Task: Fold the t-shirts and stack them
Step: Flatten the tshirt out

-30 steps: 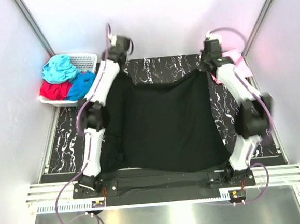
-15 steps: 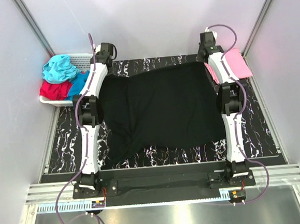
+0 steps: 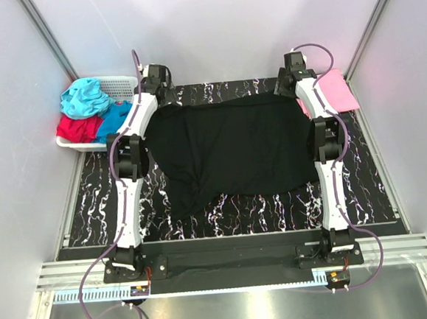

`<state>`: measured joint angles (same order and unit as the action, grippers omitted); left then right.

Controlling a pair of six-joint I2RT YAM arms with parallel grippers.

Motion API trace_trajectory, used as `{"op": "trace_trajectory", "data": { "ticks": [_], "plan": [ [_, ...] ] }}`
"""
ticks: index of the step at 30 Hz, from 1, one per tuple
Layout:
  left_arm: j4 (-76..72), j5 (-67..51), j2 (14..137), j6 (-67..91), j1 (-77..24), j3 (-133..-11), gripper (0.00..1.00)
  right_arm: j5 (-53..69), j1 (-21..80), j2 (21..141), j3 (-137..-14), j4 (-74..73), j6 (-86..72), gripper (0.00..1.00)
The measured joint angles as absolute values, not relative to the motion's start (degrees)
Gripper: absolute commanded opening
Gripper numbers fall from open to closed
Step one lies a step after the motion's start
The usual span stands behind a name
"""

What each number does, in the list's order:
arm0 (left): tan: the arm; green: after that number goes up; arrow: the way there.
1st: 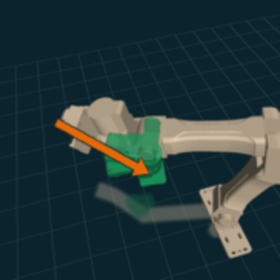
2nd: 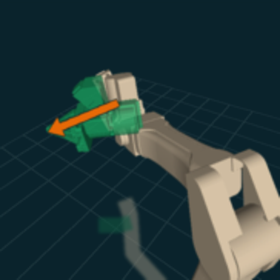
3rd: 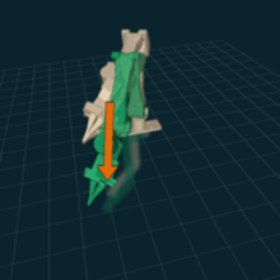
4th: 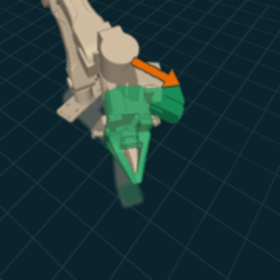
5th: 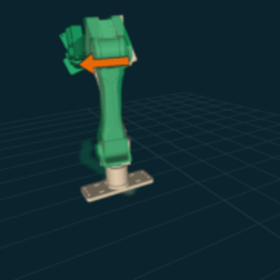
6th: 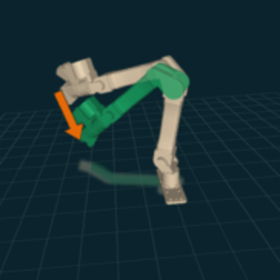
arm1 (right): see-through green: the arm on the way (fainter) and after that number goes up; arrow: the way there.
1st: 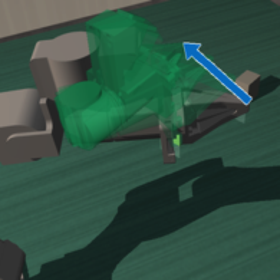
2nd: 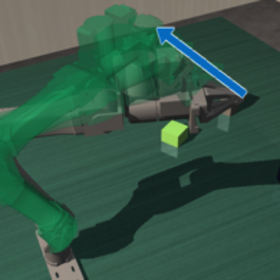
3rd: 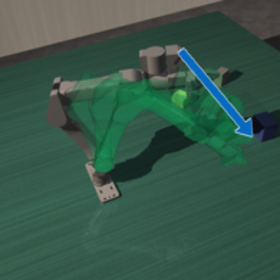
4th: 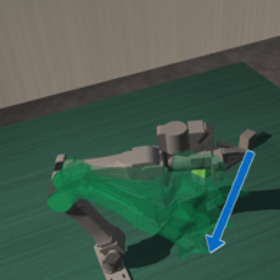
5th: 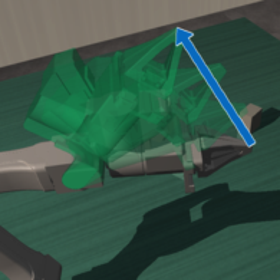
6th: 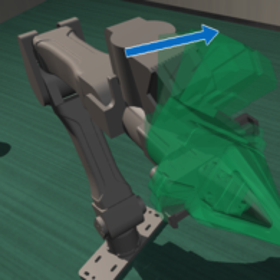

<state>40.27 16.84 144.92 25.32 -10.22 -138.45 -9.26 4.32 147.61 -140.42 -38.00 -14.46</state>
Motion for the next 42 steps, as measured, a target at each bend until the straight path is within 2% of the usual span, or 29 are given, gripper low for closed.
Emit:
{"op": "trace_trajectory", "data": {
  "ticks": [8,13,16,20,24,25,26,27,28,31,37,42],
  "plan": [
    [38.2,18.7,142.7,24.8,-12.4,-134.8,0.99,-7.4,4.3,147.8,-139.5,-38.8,-14.2,0.62],
    [37.6,19.1,135.6,23.6,-13.4,-129.3,0.99,-6.7,4.3,146.9,-137.7,-38.9,-14.2,0.59],
    [37.9,19.0,128.2,22.8,-14.1,-123.3,0.89,-6.6,4.3,143.9,-133.4,-39.5,-14.7,0.53],
    [39.3,19.6,116.0,22.5,-16.5,-111.5,0.77,-7.8,4.3,133.4,-119.8,-39.4,-15.7,0.49],
    [40.7,18.7,104.9,24.3,-21.3,-96.9,0.42,-9.4,4.3,120.0,-105.1,-37.1,-16.7,0.43],
    [41.0,17.8,102.8,25.2,-22.7,-93.3,0.25,-9.5,4.3,117.2,-103.3,-36.8,-16.9,0.38],
    [41.5,16.8,101.4,26.0,-23.4,-90.6,0.18,-9.5,4.3,114.9,-102.3,-36.6,-17.0,0.35],
    [41.9,16.2,100.7,26.7,-23.7,-88.9,0.12,-9.3,4.3,113.3,-102.1,-36.3,-17.4,0.31],
    [42.4,15.7,100.3,27.3,-23.7,-87.3,0.03,-9.1,4.3,112.0,-102.1,-36.0,-17.7,0.18],
    [43.5,14.7,100.3,28.9,-22.8,-84.6,0.0,-7.2,4.3,110.5,-102.6,-35.8,-19.3,0.0],
    [43.7,12.0,102.1,31.2,-22.0,-85.5,0.0,-2.9,4.3,114.9,-101.8,-38.3,-22.7,0.0],
    [42.8,8.1,109.7,33.6,-21.9,-89.4,0.0,-1.4,4.3,118.2,-99.5,-40.3,-24.4,0.0]
  ]
}}
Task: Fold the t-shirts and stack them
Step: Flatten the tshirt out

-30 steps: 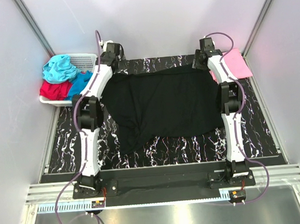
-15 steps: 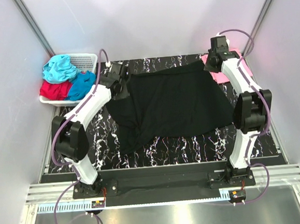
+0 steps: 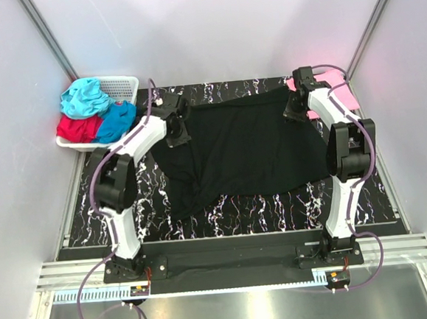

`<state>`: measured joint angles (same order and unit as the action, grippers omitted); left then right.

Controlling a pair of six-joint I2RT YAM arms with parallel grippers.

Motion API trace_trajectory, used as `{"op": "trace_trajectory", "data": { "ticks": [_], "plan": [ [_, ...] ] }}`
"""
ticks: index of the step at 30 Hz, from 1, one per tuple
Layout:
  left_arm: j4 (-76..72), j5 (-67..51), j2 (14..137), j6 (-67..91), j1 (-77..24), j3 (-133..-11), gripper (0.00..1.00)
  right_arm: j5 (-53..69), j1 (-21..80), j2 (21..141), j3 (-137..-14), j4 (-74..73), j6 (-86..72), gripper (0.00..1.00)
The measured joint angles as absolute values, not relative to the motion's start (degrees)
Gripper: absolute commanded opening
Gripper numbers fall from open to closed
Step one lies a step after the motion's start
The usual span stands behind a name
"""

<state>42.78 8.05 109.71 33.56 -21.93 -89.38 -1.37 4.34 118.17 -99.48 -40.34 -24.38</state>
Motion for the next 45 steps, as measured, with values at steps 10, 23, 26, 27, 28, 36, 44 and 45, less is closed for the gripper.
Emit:
{"op": "trace_trajectory", "data": {
  "ticks": [10,23,26,27,28,36,44,45],
  "plan": [
    [43.3,3.3,118.5,39.6,-18.1,-92.2,0.0,1.6,4.4,119.2,-99.8,-41.4,-24.9,0.0],
    [46.9,4.4,122.2,42.8,-15.7,-94.8,0.0,6.3,4.9,126.8,-105.4,-44.2,-23.6,0.01],
    [48.9,5.2,124.0,43.6,-15.7,-96.4,0.0,7.2,4.9,127.8,-106.7,-45.1,-23.1,0.04],
    [49.7,5.5,124.4,43.8,-15.7,-97.2,0.0,7.3,4.9,128.1,-107.1,-45.5,-22.9,0.04],
    [50.5,6.1,124.7,44.1,-15.6,-98.0,0.0,7.4,4.9,128.4,-107.7,-45.9,-22.8,0.05],
    [54.9,9.1,126.9,45.8,-13.6,-102.0,0.0,11.1,4.9,133.8,-114.0,-49.6,-21.8,0.12],
    [58.5,10.9,128.9,46.2,-8.1,-107.9,0.0,13.0,4.9,141.2,-122.7,-56.2,-22.1,0.13],
    [58.8,10.9,129.4,46.2,-7.4,-109.1,0.0,13.0,5.0,142.0,-124.1,-57.2,-22.1,0.13]
  ]
}}
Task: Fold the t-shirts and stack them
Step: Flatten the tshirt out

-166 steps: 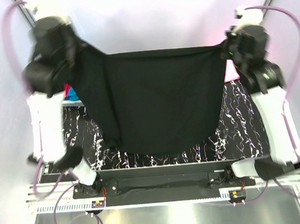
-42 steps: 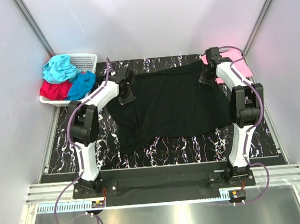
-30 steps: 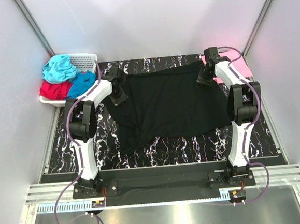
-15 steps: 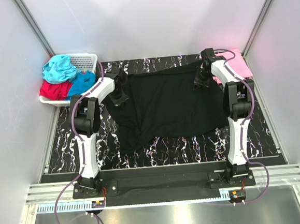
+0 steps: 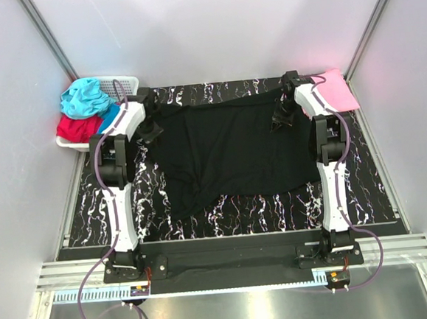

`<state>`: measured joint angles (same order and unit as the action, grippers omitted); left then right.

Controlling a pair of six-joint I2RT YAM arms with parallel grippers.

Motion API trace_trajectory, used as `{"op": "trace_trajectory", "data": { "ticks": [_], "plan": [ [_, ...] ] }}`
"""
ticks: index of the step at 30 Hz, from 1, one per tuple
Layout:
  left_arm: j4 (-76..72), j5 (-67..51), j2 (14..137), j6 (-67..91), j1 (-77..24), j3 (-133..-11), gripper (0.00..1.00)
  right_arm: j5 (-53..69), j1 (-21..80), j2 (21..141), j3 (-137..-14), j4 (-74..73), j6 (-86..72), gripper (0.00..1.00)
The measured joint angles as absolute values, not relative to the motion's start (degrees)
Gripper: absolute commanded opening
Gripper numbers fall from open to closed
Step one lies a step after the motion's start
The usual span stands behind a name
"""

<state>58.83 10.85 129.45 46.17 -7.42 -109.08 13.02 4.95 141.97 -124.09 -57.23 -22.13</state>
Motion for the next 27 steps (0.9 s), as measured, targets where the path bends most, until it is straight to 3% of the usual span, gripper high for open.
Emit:
{"op": "trace_trajectory", "data": {
  "ticks": [6,11,16,20,23,25,27],
  "plan": [
    [60.1,10.5,132.8,45.6,-5.1,-115.0,0.0,12.6,5.0,145.2,-130.5,-61.8,-22.1,0.15],
    [59.8,9.7,134.0,44.4,-6.0,-115.2,0.01,12.1,5.1,145.6,-132.4,-63.3,-21.5,0.23],
    [56.9,8.5,131.6,42.8,-7.4,-109.8,0.1,11.0,5.9,145.6,-133.2,-63.4,-20.1,0.34],
    [56.5,7.5,130.5,42.2,-7.8,-108.7,0.14,10.3,6.8,145.6,-134.8,-63.4,-19.6,0.38],
    [55.5,7.3,130.3,42.1,-7.8,-107.1,0.2,9.8,7.3,145.6,-136.3,-63.4,-19.4,0.43],
    [55.2,7.2,129.7,41.9,-7.8,-106.2,0.32,9.2,7.5,145.6,-136.6,-63.4,-19.2,0.45],
    [55.1,7.3,129.1,41.8,-7.8,-105.3,0.33,8.5,7.7,145.6,-136.6,-63.4,-19.1,0.45]
  ]
}}
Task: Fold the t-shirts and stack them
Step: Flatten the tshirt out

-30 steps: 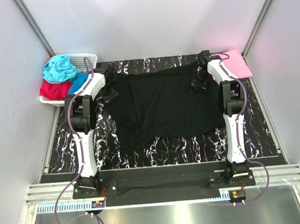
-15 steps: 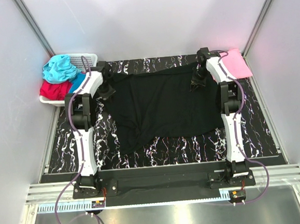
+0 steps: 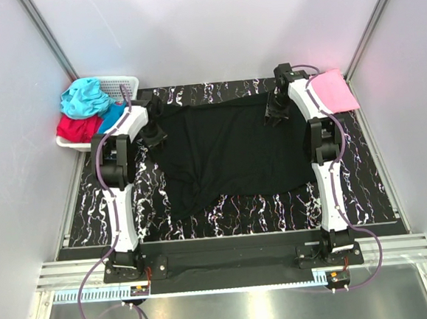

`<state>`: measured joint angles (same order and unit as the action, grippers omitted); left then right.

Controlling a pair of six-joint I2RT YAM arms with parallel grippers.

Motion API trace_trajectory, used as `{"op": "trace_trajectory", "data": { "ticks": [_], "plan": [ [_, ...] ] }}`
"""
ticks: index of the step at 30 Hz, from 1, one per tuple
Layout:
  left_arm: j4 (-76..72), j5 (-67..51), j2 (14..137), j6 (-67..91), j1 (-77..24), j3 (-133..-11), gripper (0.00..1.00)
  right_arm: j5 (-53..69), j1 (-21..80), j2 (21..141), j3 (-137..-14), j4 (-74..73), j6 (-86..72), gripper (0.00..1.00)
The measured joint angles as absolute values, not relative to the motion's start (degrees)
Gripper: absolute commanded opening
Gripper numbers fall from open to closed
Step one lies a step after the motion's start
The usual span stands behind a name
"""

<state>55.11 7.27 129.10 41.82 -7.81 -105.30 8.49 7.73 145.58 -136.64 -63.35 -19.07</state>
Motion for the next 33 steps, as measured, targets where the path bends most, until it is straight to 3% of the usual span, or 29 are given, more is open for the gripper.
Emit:
{"op": "trace_trajectory", "data": {
  "ticks": [6,17,29,33],
  "plan": [
    [54.0,7.5,127.4,40.0,-8.2,-103.4,0.38,6.5,8.0,145.6,-136.6,-63.4,-18.7,0.46],
    [52.0,7.3,123.5,35.5,-14.4,-104.0,0.37,5.0,9.5,145.6,-136.6,-63.3,-18.7,0.45],
    [53.4,6.1,126.1,36.5,-13.5,-102.6,0.35,4.3,9.5,145.6,-136.2,-63.3,-18.6,0.47],
    [53.5,4.6,127.6,36.5,-13.6,-102.6,0.38,5.1,9.5,145.6,-136.0,-63.3,-18.6,0.52]
  ]
}}
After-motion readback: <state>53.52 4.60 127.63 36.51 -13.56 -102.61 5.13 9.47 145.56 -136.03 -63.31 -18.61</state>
